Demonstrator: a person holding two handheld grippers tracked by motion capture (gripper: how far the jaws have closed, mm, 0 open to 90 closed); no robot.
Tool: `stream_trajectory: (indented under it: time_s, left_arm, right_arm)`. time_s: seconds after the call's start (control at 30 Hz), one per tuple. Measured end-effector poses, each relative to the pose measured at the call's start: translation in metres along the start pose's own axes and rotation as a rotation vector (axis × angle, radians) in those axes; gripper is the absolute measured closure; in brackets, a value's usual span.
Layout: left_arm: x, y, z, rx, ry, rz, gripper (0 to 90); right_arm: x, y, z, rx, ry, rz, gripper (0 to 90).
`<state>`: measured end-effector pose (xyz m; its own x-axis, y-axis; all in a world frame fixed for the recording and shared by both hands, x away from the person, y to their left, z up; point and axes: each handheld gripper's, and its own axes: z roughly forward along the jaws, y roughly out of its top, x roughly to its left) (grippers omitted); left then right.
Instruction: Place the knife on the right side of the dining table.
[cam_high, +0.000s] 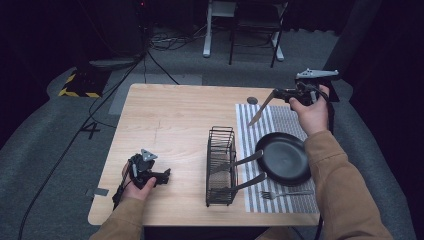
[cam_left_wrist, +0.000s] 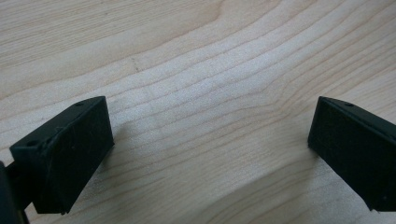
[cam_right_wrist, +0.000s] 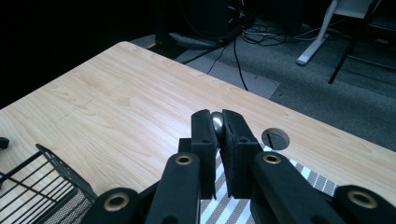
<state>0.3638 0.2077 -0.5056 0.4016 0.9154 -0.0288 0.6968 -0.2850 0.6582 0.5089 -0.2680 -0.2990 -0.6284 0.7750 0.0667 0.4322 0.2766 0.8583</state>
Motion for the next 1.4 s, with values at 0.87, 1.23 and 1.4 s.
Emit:
stream_trajectory:
  time_s: [0.87,1.23,1.4]
  left_arm:
    - [0.000,0.000,0.000,0.001,0.001,0.000,0.3]
    - [0.000,0.000,0.000,0.000,0.003,0.000,0.2]
    - [0.000,0.000,0.000,0.000,0.003,0.001,0.2]
  right_arm:
    - [-0.038,-0.027,-0.004,0.147,-0.204,0.039,75.3]
    - [-0.071,-0.053,-0.004,0.221,-0.268,0.091,69.1]
    - [-0.082,-0.062,-0.004,0.232,-0.263,0.111,68.1]
